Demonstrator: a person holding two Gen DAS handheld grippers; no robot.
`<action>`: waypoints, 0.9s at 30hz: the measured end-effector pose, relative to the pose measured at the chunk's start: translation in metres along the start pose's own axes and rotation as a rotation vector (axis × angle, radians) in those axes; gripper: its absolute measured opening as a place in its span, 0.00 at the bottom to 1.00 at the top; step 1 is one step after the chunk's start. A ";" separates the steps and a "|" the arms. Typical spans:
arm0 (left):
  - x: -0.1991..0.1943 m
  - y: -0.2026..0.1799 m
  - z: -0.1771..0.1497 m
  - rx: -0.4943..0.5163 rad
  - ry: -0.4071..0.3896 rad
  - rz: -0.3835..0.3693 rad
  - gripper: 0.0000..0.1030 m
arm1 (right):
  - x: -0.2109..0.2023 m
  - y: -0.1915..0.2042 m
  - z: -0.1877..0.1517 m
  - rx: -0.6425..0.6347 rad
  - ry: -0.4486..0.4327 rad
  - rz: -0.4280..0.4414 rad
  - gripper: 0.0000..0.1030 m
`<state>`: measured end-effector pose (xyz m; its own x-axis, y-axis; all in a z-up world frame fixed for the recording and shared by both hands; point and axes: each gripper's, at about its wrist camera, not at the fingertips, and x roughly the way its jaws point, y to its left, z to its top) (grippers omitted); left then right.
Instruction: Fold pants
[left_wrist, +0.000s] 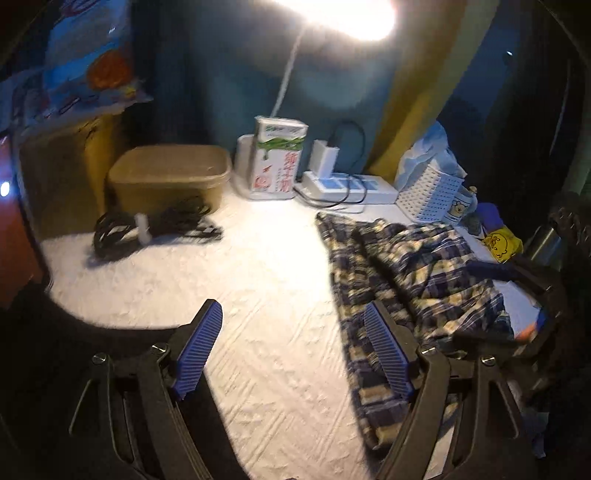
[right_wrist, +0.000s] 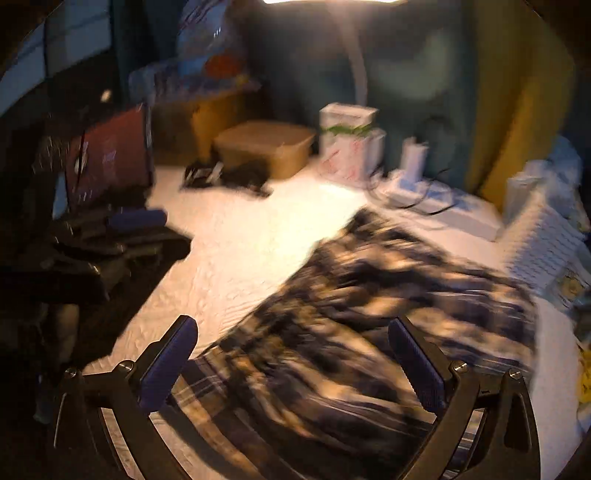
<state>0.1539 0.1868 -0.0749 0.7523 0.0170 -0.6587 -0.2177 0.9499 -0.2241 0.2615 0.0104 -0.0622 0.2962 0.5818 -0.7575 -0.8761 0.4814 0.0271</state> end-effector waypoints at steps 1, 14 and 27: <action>0.002 -0.005 0.004 0.015 -0.001 -0.006 0.77 | -0.012 -0.011 0.001 0.027 -0.033 -0.021 1.00; 0.101 -0.059 0.037 0.171 0.149 -0.157 0.87 | -0.063 -0.139 -0.043 0.262 -0.104 -0.212 0.80; 0.102 -0.078 0.048 0.239 0.112 -0.209 0.25 | -0.030 -0.169 -0.051 0.250 -0.072 -0.145 0.49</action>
<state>0.2779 0.1300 -0.0901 0.6893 -0.2078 -0.6941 0.0961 0.9757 -0.1967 0.3808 -0.1218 -0.0769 0.4458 0.5360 -0.7169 -0.7046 0.7041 0.0884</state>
